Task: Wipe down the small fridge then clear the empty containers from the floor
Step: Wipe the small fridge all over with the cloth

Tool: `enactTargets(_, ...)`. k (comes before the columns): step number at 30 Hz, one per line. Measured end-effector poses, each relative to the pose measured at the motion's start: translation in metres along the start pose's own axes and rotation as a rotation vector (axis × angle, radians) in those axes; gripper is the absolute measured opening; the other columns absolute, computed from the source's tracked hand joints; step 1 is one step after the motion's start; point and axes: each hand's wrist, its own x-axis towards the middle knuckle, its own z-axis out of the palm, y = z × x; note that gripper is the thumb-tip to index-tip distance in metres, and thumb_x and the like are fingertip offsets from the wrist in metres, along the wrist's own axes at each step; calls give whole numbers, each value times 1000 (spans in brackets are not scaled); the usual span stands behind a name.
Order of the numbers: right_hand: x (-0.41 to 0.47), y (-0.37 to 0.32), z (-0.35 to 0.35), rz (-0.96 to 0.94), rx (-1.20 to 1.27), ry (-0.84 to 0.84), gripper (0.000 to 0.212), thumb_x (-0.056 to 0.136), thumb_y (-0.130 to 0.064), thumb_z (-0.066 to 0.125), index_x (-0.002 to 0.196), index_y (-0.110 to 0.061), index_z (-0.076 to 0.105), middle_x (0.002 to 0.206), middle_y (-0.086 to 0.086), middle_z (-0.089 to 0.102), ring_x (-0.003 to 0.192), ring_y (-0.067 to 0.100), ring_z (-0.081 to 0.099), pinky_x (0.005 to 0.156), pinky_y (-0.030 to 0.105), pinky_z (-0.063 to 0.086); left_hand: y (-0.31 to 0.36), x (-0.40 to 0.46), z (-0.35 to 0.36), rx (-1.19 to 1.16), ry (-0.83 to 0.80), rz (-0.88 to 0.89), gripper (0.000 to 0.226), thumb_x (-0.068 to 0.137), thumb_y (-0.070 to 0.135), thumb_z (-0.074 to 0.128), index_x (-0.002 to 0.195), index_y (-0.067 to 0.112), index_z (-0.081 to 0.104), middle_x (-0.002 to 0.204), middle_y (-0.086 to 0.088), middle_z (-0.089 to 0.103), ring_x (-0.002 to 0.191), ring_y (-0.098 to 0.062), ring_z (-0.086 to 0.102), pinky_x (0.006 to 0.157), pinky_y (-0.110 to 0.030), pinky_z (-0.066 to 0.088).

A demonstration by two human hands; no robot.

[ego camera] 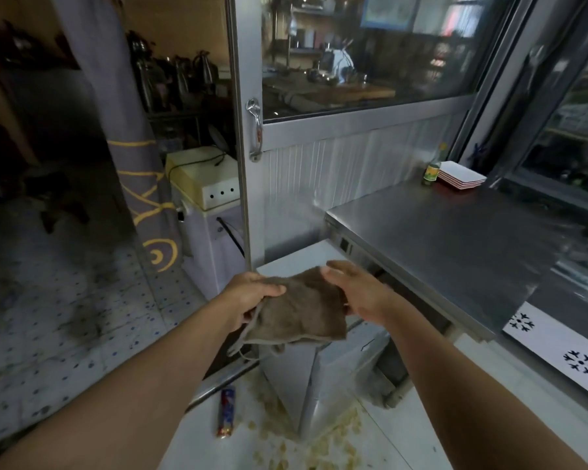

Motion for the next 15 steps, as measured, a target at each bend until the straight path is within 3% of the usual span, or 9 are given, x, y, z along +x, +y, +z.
enactTargets(3,17,-3,12,-48,113,-148,81,80,6,65,137,-42,33,116,8,55,109,27,56,87,37,53,4,25,-22,-92,5,-87,34,74,14,77,103,1,64,103,-18,67,89,-30,66,80,-38,54)
enactTargets(5,35,-9,25,-65,-5,-124,78,74,17,62,132,-34,46,111,3,58,106,24,56,91,34,51,6,50,-42,-142,12,-154,38,77,13,74,109,-3,61,105,-18,65,89,-31,63,79,-39,54)
enactTargets(8,69,-21,47,-77,-420,77,48,75,2,68,117,-19,63,104,-6,59,99,14,54,94,30,46,8,94,-73,-104,16,-153,34,81,9,68,112,-3,58,114,-19,61,102,-34,59,95,-45,48)
enactTargets(11,102,-25,71,-40,-636,194,8,78,-16,70,83,-20,65,81,-4,57,82,15,54,69,21,43,10,135,-94,-12,-106,-6,13,84,1,64,88,10,56,106,-16,58,99,-30,57,97,-44,46)
enactTargets(13,118,-21,80,3,-645,230,26,76,-20,73,59,-22,53,63,-7,48,64,10,47,55,20,34,10,151,-104,99,-262,58,22,79,4,71,87,20,57,104,-10,58,97,-26,58,94,-40,48)
enactTargets(15,129,-14,84,54,-533,274,24,72,-20,76,59,-15,57,64,-6,49,64,9,47,61,23,39,6,165,-111,389,-394,165,36,69,9,79,96,24,62,106,-6,61,98,-23,61,88,-37,53)
